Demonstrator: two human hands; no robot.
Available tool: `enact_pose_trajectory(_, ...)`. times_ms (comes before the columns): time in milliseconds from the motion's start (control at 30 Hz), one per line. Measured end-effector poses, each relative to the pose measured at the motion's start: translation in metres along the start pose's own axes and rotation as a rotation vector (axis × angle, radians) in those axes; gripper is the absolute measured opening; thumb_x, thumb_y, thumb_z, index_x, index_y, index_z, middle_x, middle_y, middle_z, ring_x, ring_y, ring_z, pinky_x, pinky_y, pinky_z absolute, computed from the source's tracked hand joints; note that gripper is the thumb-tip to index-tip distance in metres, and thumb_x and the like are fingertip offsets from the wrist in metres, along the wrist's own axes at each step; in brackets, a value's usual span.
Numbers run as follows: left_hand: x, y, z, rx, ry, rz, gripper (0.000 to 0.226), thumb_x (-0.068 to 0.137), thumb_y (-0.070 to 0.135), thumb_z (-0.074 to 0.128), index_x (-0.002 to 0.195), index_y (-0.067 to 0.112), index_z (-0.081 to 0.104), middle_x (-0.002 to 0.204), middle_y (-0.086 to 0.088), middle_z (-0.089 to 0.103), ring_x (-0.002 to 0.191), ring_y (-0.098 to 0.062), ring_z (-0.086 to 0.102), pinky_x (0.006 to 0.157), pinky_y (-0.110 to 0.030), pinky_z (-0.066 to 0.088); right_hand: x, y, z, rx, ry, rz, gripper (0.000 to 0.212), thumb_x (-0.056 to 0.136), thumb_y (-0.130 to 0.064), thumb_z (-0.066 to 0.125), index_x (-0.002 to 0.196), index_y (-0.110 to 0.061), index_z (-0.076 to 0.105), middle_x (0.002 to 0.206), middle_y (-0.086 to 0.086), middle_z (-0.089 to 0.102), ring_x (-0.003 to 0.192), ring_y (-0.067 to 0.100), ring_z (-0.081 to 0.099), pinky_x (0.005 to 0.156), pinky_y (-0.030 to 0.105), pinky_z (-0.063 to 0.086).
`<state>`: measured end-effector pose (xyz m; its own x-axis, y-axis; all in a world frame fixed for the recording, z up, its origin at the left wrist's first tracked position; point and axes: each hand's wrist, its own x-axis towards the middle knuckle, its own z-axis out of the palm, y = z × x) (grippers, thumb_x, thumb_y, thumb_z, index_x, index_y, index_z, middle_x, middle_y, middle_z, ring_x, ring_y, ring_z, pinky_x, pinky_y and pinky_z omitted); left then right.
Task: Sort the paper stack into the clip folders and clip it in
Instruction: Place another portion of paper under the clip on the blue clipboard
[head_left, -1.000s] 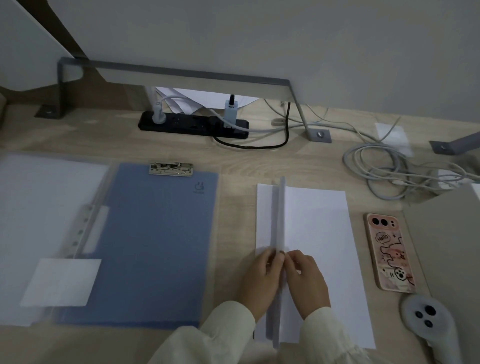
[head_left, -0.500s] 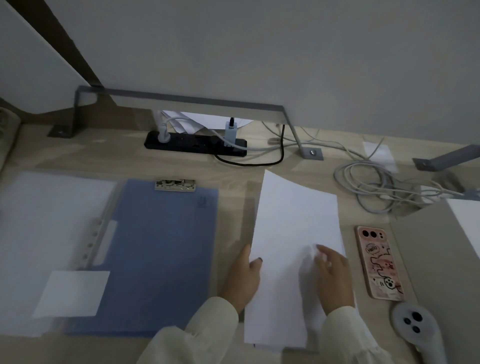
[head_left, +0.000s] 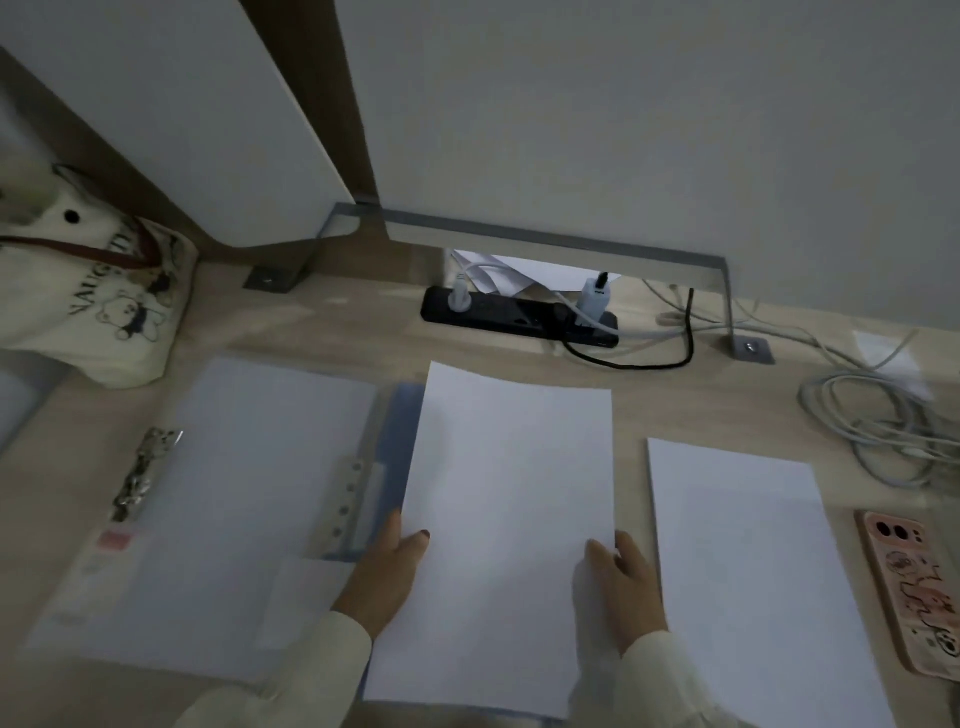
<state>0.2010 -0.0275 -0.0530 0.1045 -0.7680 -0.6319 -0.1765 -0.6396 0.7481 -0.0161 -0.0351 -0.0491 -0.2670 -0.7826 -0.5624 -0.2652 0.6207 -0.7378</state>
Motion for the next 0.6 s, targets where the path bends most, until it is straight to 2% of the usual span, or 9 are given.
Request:
enact_pose_trajectory(67,0.007,-0.012,-0.019,0.038,-0.021,-0.039,0.046,0.096,0.017,0.040,0.141,0.014,0.030,0.142,-0.006,0.041,0.132,-0.024,0.038,0.113,-0.035,0.028,0.001,0.004,0.021,-0.054,-0.024,0.034,0.013,0.090,-0.006,0.048,0.084,0.004,0.053,0.080,0.011,0.048,0.080,0.021,0.043,0.070,0.028,0.031)
enact_pose_trajectory(167,0.014,-0.025,-0.034,0.122,-0.077,-0.062,0.037,0.095,0.016,0.042,0.131,0.016,0.040,0.127,-0.003,0.050,0.118,-0.020,0.047,0.101,-0.027,0.033,0.004,0.014,0.037,-0.118,-0.012,0.079,0.016,0.089,-0.006,0.049,0.074,-0.001,0.050,0.075,0.015,0.053,0.076,0.023,0.046,0.068,0.029,0.032)
enact_pose_trajectory(267,0.021,-0.026,-0.040,0.145,-0.077,-0.041,0.021,0.093,0.021,0.047,0.113,0.017,0.053,0.115,-0.005,0.060,0.106,-0.022,0.055,0.094,-0.030,0.041,0.003,0.018,0.040,-0.137,0.025,0.084,0.018,0.089,-0.008,0.050,0.071,-0.010,0.052,0.067,0.005,0.054,0.071,0.023,0.048,0.072,0.028,0.034)
enact_pose_trajectory(367,0.034,-0.025,-0.042,0.255,-0.018,-0.023,0.029,0.093,0.025,0.047,0.103,0.000,0.055,0.101,-0.019,0.064,0.092,-0.029,0.060,0.088,-0.039,0.047,0.001,0.015,0.041,-0.164,0.035,0.083,0.007,0.089,-0.008,0.050,0.083,-0.008,0.055,0.072,0.006,0.056,0.079,0.026,0.052,0.073,0.028,0.036)
enact_pose_trajectory(433,0.036,-0.025,-0.042,0.298,0.000,-0.009,0.030,0.092,0.024,0.047,0.102,-0.003,0.054,0.100,-0.022,0.064,0.090,-0.032,0.061,0.087,-0.042,0.047,0.001,0.014,0.041,-0.174,0.052,0.088,0.005,0.088,-0.007,0.051,0.092,-0.008,0.054,0.074,0.005,0.057,0.086,0.029,0.055,0.077,0.031,0.040)
enact_pose_trajectory(500,0.037,-0.027,-0.042,0.294,0.010,0.018,0.028,0.092,0.022,0.048,0.103,-0.003,0.055,0.102,-0.023,0.065,0.095,-0.033,0.061,0.088,-0.043,0.048,0.000,0.007,0.037,-0.190,0.099,0.057,0.015,0.088,-0.005,0.051,0.101,-0.012,0.051,0.087,0.010,0.059,0.090,0.031,0.056,0.079,0.032,0.042)
enact_pose_trajectory(600,0.037,-0.029,-0.043,0.271,0.016,0.036,0.027,0.091,0.022,0.049,0.100,-0.003,0.056,0.100,-0.024,0.065,0.094,-0.034,0.061,0.088,-0.046,0.049,-0.001,-0.015,0.029,-0.307,0.132,-0.147,0.029,0.088,-0.005,0.052,0.116,-0.007,0.053,0.115,0.018,0.056,0.100,0.030,0.055,0.085,0.030,0.041)
